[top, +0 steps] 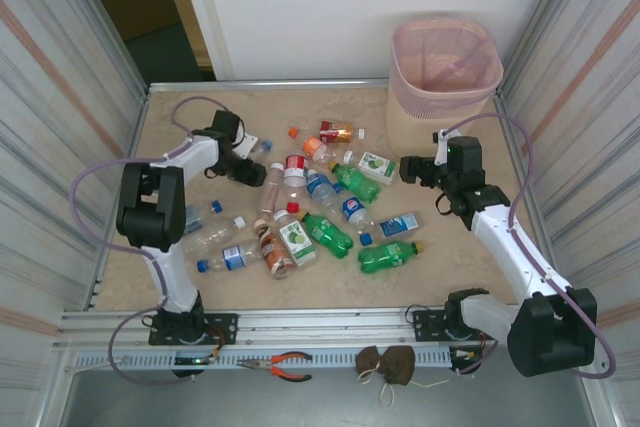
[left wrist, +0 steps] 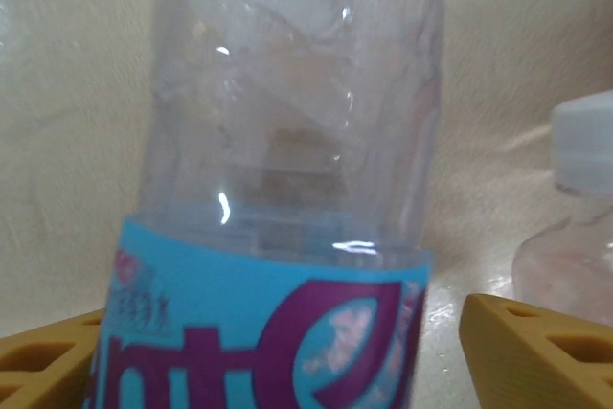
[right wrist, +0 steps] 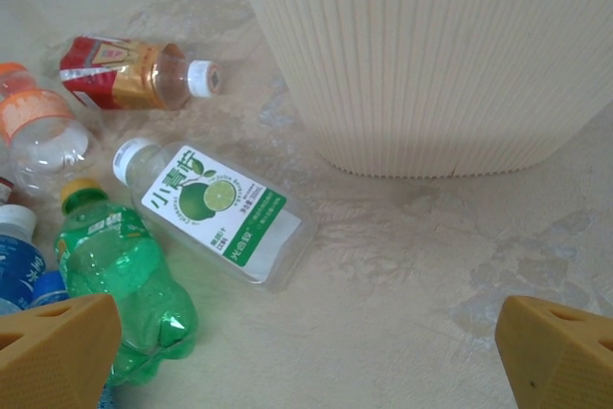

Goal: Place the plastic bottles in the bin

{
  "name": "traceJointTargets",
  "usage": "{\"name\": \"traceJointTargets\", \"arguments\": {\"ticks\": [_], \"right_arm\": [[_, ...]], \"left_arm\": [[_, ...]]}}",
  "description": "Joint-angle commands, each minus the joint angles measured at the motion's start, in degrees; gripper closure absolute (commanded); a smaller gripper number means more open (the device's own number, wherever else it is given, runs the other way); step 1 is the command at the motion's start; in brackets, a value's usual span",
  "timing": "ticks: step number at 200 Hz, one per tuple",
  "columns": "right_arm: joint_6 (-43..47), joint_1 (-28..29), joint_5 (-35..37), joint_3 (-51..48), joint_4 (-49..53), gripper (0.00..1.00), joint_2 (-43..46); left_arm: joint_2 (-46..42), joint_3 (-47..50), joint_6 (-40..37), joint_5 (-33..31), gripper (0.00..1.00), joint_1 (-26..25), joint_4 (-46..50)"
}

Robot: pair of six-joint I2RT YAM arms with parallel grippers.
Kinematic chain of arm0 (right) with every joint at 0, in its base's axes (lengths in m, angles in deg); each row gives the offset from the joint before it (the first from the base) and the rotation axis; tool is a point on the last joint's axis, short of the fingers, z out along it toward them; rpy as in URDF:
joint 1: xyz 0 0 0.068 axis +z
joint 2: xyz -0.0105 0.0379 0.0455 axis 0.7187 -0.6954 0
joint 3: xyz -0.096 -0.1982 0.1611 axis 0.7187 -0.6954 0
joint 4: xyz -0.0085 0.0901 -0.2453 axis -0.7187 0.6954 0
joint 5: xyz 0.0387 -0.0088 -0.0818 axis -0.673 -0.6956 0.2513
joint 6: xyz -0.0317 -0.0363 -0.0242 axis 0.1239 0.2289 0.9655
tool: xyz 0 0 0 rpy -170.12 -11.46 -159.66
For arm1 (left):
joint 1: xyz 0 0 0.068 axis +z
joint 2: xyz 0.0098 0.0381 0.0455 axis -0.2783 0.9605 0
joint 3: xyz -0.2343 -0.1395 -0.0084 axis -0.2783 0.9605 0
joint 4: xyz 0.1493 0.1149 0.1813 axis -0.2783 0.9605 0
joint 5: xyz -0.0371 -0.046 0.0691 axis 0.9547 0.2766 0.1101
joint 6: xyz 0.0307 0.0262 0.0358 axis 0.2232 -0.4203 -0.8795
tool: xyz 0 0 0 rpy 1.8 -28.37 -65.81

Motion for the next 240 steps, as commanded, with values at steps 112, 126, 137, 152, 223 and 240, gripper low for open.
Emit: {"name": "traceJointTargets", "arguments": {"ticks": [112, 126, 137, 152, 223, 240], "right_arm": [[-2.84, 3.84, 2.25, 5.79, 4.56, 0.01, 1.50], [-4.12, 4.19, 1.48, 6.73, 5.09, 0.01, 1.99], [-5.45, 4.42, 0.27, 7.58, 5.27, 0.01, 2.36], [-7.67, 4.72, -2.27, 8.68, 5.21, 0.01, 2.97], [-21.11, 8.93, -13.49, 16.65, 2.04, 0.01, 2.70], [-23.24, 10.61, -15.23, 18.98, 0.98, 0.01, 1.61]], "left_arm": [[-7.85, -0.09, 0.94, -0.32, 0.50, -0.75, 1.31], [-10.37, 0.05, 1.20, 1.32, 0.51, -0.75, 1.30], [-12.57, 0.19, 1.46, 3.37, 0.52, -0.75, 0.91], [-15.81, 0.56, 1.85, 6.70, 0.52, -1.00, 0.28], [-29.43, 2.87, 7.55, 18.70, 0.53, -6.59, -7.40], [-31.76, 4.02, 9.77, 21.70, 0.54, -8.17, -10.14]]}}
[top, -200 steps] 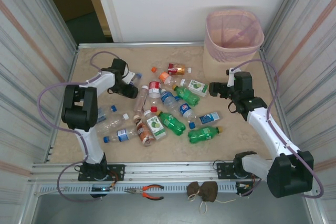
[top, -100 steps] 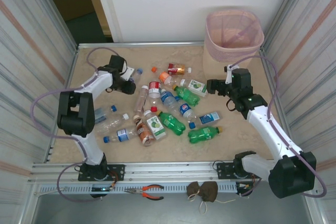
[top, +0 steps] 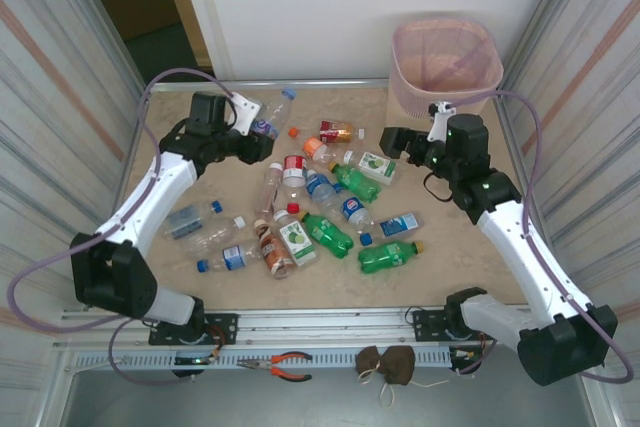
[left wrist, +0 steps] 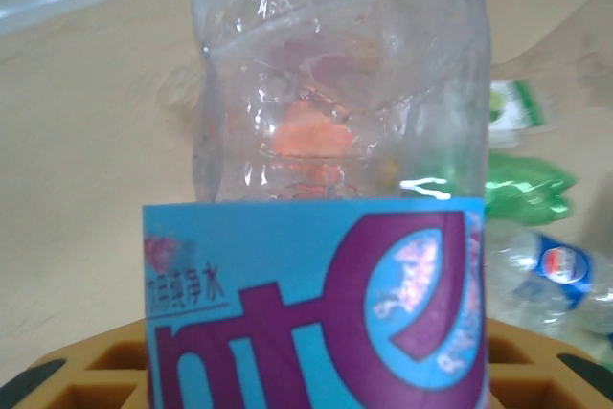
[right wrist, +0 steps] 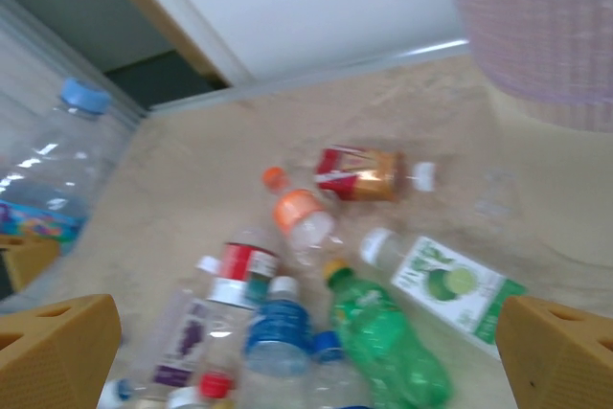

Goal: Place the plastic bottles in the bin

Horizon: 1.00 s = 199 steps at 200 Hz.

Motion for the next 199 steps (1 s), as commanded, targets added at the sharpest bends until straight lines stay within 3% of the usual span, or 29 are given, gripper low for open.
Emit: {"name": "traceJointTargets", "arguments": {"ticks": [1, 60, 93, 174, 199], "right_arm": [[-6.16, 2.26, -5.47, 3.99, -2.67, 0.01, -0.70], [-12.44, 7.10, -10.82, 11.73, -7.16, 0.00, -6.63], [-15.75, 8.28, -11.56, 15.07, -9.48, 0.06, -10.90], [-20.03, 9.54, -11.82, 17.49, -14.17, 0.46, -16.94], [-21.46, 9.64, -12.64, 17.90, -15.45, 0.53, -17.73]], "left_arm": [[-3.74, 2.03, 4.29, 6.95, 0.55, -1.88, -4.89], [-9.11, 6.86, 8.80, 9.35, 0.57, -10.50, -13.95], [-8.96, 6.37, 7.27, 8.35, 0.57, -14.73, -14.65], [-9.52, 7.31, 7.65, 8.33, 0.58, -15.58, -16.88], [-9.43, 6.93, 6.45, 8.22, 0.58, -15.60, -15.32]]}}
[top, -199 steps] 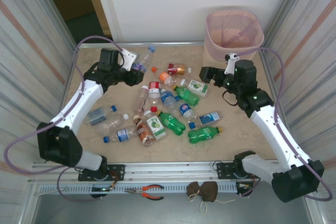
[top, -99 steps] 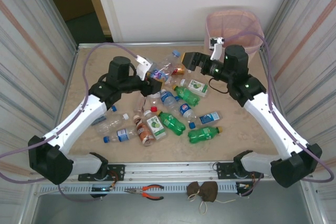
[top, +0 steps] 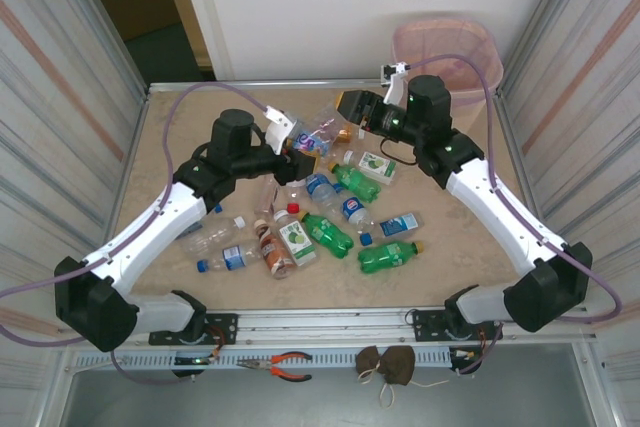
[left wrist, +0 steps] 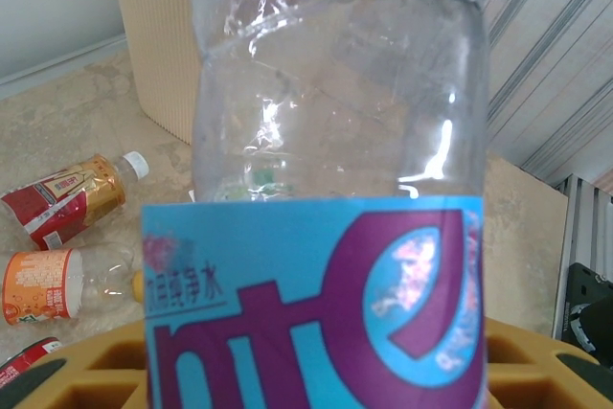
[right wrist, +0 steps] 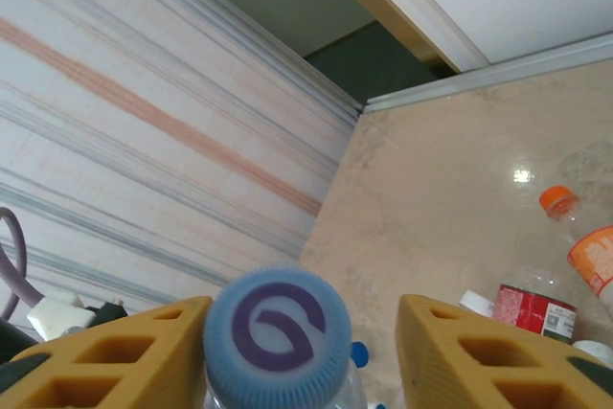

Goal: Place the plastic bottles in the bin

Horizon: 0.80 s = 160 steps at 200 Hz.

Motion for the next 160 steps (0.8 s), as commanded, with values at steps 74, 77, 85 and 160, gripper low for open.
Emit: {"name": "traceJointTargets", "arguments": {"ticks": [74, 77, 85, 160], "right_arm": [[-3.97, 0.86, -0.49, 1.93, -2.94, 0.74, -0.09], [-3.93, 0.93, -0.41, 1.95, -2.79, 0.75, -0.05], [-3.94, 0.92, -0.37, 2.01, -2.62, 0.75, 0.12], [5.83, -5.10, 3.45, 8.88, 7.19, 0.76, 0.41]], "left_arm": [[-1.25, -0.49, -1.65, -0.32, 0.56, -0.24, 0.03], [-1.30, -0.42, -1.61, -0.28, 0.56, -0.18, 0.01], [-1.41, -0.36, -1.56, -0.45, 0.53, -0.21, -0.14], [-3.64, 0.81, -0.64, -2.85, 0.21, -0.25, -1.49]]}}
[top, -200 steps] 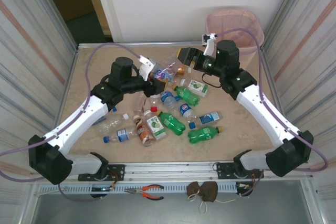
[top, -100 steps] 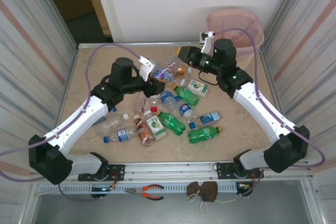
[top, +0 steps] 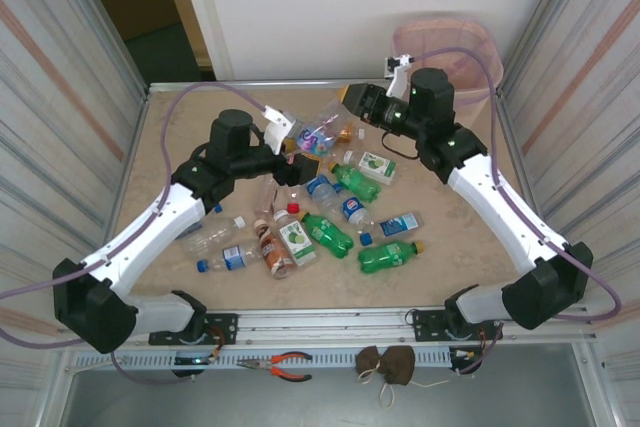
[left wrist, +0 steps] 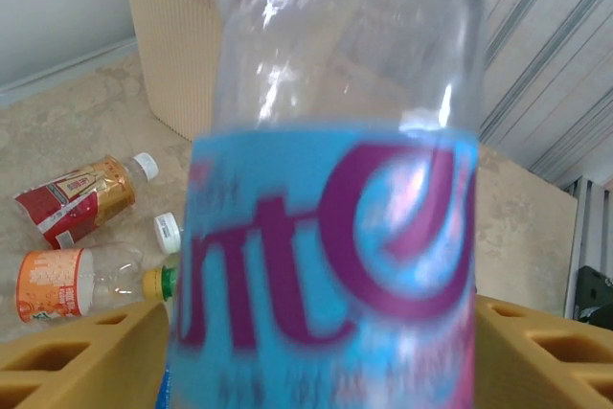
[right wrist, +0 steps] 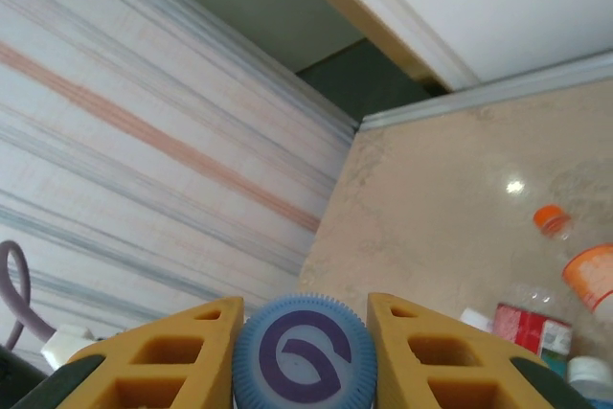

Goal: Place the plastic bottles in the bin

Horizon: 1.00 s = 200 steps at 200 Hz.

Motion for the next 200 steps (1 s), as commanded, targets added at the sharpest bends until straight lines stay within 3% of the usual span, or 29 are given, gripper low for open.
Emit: {"name": "traceJointTargets", "arguments": {"ticks": [1, 52, 87, 158, 200], "right_arm": [[5.42, -3.87, 1.84, 4.59, 3.97, 0.76, 1.06], [12.37, -17.16, 2.51, 14.16, 7.32, 0.77, -1.65], [18.72, -22.84, 5.37, 23.05, 9.48, 0.77, -7.54], [35.42, -24.64, 9.87, 45.31, 21.97, 0.77, -26.13], [40.41, -24.99, 11.00, 55.20, 30.13, 0.78, -36.73]], "left_arm": [[-2.89, 0.78, -0.51, -1.49, 0.20, -0.20, -1.77], [-3.80, 1.32, -0.46, -2.39, 0.19, -0.22, -2.13], [-3.79, 1.44, -0.06, -2.59, 0.19, -0.19, -2.26], [-3.92, 2.78, 0.09, -4.93, 0.19, -0.23, -2.53], [-3.26, 3.43, -0.37, -5.91, 0.18, -0.20, -2.16]]}}
